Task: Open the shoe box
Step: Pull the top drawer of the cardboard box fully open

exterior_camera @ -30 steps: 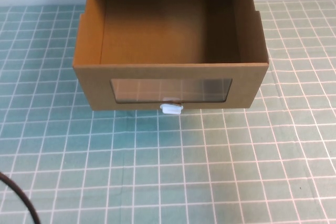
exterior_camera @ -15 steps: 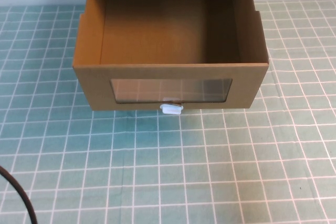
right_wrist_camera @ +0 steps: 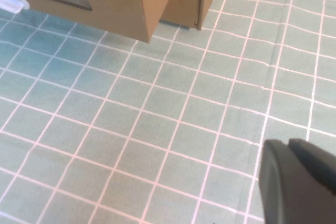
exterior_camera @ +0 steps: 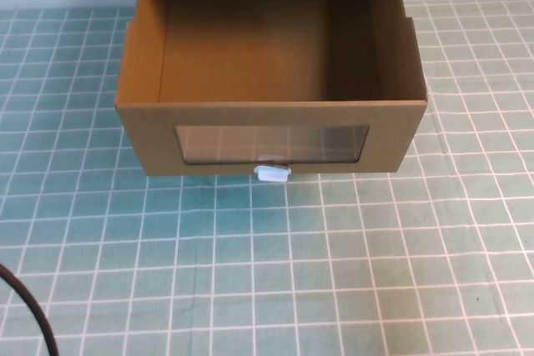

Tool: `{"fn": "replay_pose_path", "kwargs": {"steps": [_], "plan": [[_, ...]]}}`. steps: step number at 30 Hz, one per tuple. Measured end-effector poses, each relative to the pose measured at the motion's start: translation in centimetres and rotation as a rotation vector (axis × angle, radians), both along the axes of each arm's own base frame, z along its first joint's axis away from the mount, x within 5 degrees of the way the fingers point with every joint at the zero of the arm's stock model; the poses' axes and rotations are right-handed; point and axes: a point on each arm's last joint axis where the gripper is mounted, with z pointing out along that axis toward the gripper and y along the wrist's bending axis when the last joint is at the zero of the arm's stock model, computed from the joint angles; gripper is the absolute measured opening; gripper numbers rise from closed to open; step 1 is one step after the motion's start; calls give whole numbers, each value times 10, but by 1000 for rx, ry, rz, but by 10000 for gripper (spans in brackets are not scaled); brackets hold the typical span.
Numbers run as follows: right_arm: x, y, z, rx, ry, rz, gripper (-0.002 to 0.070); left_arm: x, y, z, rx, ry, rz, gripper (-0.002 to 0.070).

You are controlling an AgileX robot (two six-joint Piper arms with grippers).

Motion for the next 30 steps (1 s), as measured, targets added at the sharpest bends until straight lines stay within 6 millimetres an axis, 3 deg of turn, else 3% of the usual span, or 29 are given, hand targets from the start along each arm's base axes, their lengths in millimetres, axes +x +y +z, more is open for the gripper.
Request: {"fn": "replay_pose_path", "kwargs": {"steps": [5, 8, 12, 16, 21, 27, 30], "plan": [[0, 0, 0, 0, 2, 1, -13, -9, 3, -9, 23, -29, 10, -5], [0, 0, 0, 0, 2, 1, -13, -18, 10, -20, 131, -125, 61, -5], [0, 0, 0, 0, 2, 1, -13, -28, 19, -50, 288, -291, 133, -5], [0, 0, 0, -1, 3, 1, -13, -36, 22, -85, 317, -368, 160, -5], [0, 0, 0, -1, 4, 1, -13, -36, 23, -134, 362, -250, 165, -5], [0, 0, 0, -1, 6, 2, -13, -39, 23, -162, 423, 13, 106, -5], [-1, 0, -1, -2, 9, 3, -13, -40, 23, -166, 444, 64, 92, -5]]}}
